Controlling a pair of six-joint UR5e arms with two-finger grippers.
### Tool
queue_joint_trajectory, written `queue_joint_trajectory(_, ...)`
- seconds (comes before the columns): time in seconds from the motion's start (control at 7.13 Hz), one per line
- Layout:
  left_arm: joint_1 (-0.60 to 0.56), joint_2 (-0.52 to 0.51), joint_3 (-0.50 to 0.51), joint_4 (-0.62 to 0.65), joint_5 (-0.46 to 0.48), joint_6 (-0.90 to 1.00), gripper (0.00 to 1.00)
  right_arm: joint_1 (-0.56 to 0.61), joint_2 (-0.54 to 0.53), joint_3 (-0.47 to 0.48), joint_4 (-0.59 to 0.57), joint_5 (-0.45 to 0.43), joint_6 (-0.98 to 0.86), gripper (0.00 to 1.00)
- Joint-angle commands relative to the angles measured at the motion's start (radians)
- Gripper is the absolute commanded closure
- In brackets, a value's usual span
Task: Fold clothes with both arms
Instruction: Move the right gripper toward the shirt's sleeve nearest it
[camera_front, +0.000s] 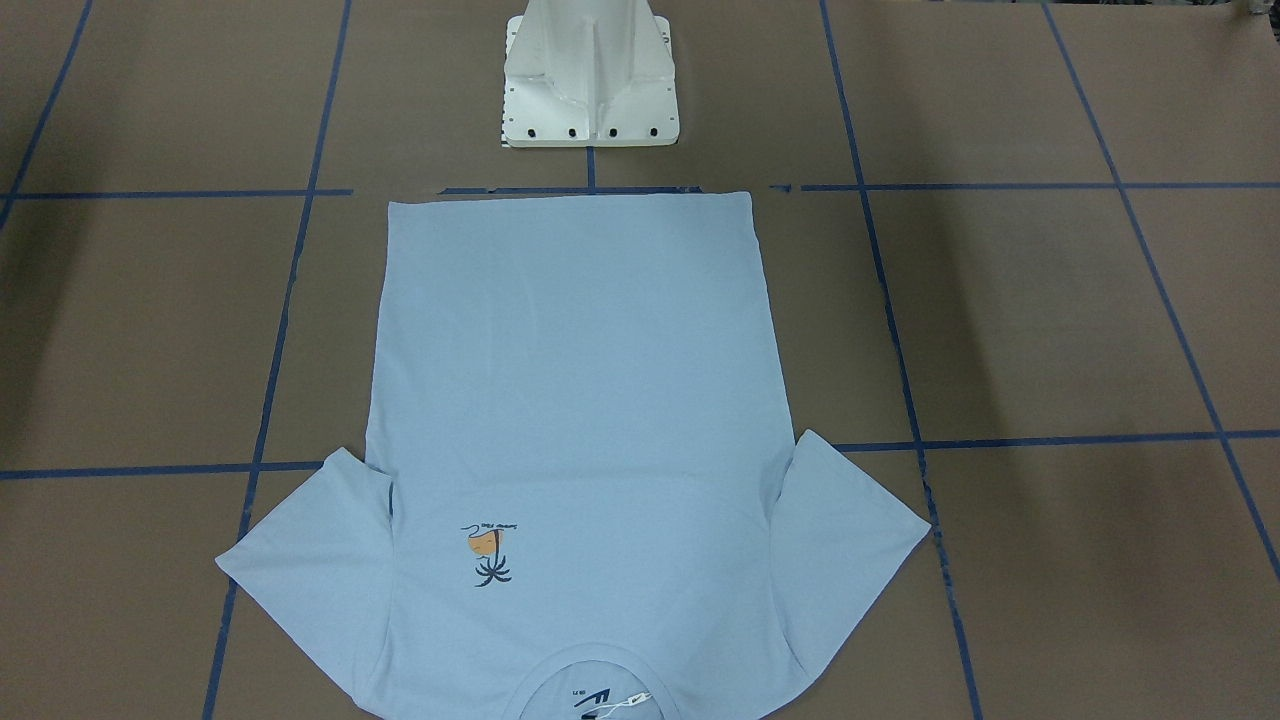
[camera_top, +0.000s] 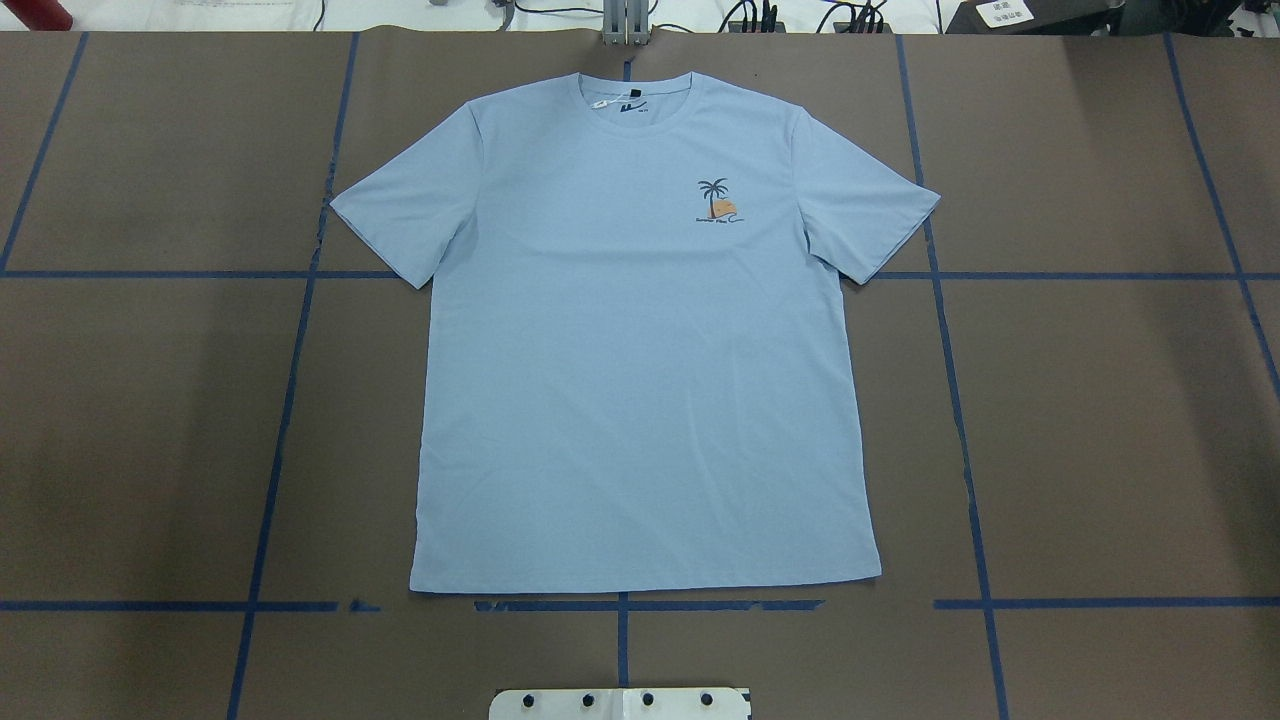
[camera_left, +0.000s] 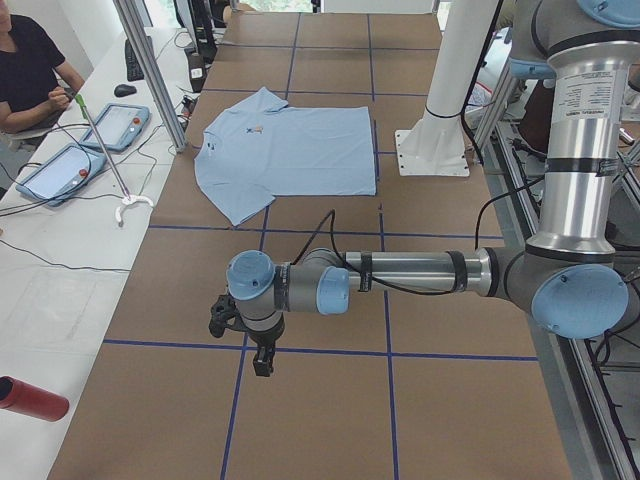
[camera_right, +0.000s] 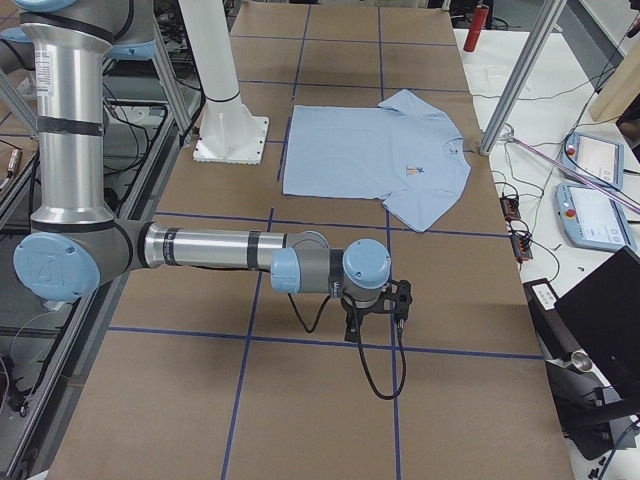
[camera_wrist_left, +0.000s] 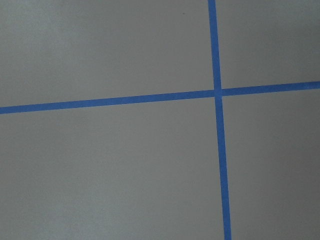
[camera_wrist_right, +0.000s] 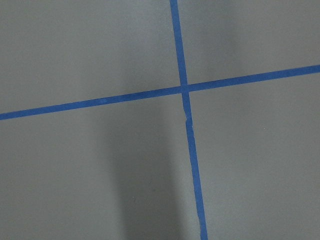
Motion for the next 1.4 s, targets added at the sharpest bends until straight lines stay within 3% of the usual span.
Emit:
queue_joint_trajectory(0.0,0.0,-0.001,-0.008,0.0,0.0,-0.002,0.0,0.0,0.006,0.008,0.0,-0.001,0.002,0.0)
queue_joint_trajectory(0.28,0.003,-0.02,-0.008,-0.003,0.0,-0.003,0.0,-0.001,0.011,0.0,0.0,0.004,0.017,0.0)
queue_joint_trajectory(0.56,0.025,-0.148,-0.004,-0.006,0.002,-0.009,0.0,-0.053,0.074,-0.023,0.079,0.002,0.017,0.0)
queue_joint_trajectory(0.7,0.039,-0.193,-0.02,-0.011,-0.002,-0.008,0.0,-0.084,0.101,-0.085,0.224,0.001,0.016,0.0)
queue_joint_trajectory(0.84,0.06,-0.213,-0.024,-0.076,-0.002,-0.008,0.0,-0.102,0.197,-0.223,0.371,0.001,0.043,0.0)
queue_joint_trajectory(1.12,0.108,-0.216,-0.028,-0.156,-0.066,-0.011,0.0,-0.196,0.372,-0.361,0.411,-0.009,0.121,0.0)
queue_joint_trajectory(1.26,0.109,-0.233,-0.039,-0.187,-0.066,-0.012,0.0,-0.255,0.423,-0.362,0.416,-0.045,0.123,0.0)
